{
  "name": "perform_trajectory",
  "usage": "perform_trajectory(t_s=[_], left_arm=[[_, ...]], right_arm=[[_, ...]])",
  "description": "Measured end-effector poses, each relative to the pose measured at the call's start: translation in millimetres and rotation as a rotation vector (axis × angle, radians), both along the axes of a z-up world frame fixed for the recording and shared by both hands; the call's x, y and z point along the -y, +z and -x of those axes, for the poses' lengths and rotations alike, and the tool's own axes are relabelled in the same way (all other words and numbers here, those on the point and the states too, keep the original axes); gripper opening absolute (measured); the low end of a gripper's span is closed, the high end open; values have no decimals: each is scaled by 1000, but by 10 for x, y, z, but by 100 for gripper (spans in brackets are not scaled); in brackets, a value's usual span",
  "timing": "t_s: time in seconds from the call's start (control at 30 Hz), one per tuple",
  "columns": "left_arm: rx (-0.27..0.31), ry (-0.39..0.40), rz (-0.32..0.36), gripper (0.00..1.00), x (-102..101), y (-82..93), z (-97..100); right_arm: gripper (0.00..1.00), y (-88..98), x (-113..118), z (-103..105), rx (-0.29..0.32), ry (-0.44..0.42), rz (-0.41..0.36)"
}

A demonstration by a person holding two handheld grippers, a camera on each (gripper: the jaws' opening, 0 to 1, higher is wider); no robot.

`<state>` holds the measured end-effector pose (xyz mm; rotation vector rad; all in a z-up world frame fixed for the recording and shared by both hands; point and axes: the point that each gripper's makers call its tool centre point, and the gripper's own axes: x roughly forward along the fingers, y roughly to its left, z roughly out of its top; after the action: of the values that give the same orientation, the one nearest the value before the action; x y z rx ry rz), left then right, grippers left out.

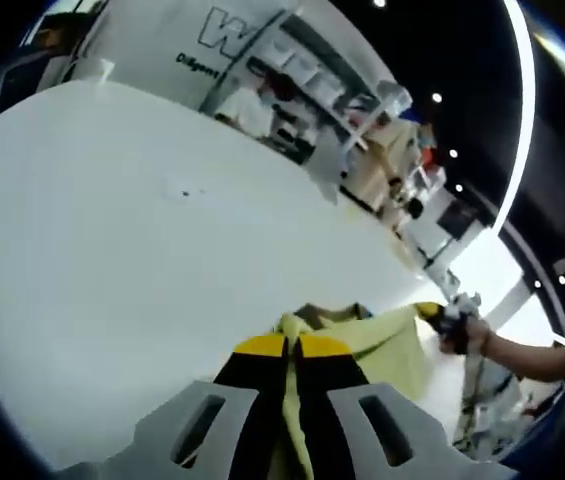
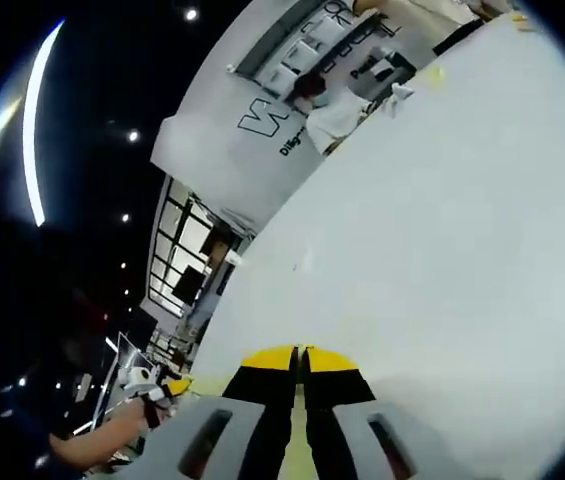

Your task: Fold the garment on the visible template until the final outline fits inside the template.

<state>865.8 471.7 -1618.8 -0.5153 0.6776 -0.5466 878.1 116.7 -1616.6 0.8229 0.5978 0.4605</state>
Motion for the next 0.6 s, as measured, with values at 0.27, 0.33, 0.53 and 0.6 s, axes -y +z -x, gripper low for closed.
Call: perform_trajectory(t_s=[0.27,0.33,0.53,0.6], left_arm=[[-12,24,6,2,39,-107,-204],[-25,33,9,2,40,-159,-224],[-45,57,10,2,93,-240,-230],[-55,61,7,2,109,-270,-233]], right_arm=[[0,-125,-3,-116,-20,-22,2],[0,-158,1,-137,-25,-25,4],[0,-216,-18,-179,-38,-33,10],[0,-258,-14,-192,-51,-37,13]])
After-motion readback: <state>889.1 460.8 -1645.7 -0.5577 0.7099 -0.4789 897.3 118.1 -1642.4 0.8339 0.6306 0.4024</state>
